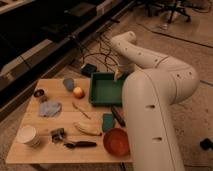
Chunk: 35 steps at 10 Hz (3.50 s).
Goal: Place banana in red bowl
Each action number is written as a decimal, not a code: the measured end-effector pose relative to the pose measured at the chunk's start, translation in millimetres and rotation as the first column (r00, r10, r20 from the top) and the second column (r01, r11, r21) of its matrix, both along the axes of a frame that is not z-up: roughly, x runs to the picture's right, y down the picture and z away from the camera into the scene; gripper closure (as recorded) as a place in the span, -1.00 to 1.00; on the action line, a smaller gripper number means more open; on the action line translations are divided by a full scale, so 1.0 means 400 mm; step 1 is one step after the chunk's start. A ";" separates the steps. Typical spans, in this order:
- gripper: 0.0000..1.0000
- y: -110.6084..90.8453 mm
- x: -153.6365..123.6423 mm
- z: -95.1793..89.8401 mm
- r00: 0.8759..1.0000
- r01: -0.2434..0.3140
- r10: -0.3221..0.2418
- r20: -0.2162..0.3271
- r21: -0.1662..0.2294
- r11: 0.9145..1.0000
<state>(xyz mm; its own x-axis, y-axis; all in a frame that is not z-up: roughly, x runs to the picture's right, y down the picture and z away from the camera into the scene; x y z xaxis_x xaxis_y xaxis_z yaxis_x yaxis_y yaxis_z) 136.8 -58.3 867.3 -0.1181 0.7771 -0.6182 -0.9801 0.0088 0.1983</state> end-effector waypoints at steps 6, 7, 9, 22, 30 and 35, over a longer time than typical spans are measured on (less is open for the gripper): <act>-0.60 0.000 0.000 0.000 1.000 0.000 0.000 0.000 0.000 1.000; -0.60 0.000 0.000 0.000 1.000 0.000 0.000 0.000 0.000 1.000; -0.60 0.000 0.000 0.000 1.000 0.000 0.000 0.000 0.000 1.000; -0.60 0.012 -0.040 -0.031 0.997 0.065 -0.065 0.044 -0.001 0.998; -0.60 0.099 -0.339 -0.260 0.663 0.322 -0.401 0.632 0.243 0.915; -0.60 0.118 -0.510 -0.326 0.109 0.340 -0.448 0.888 0.390 0.856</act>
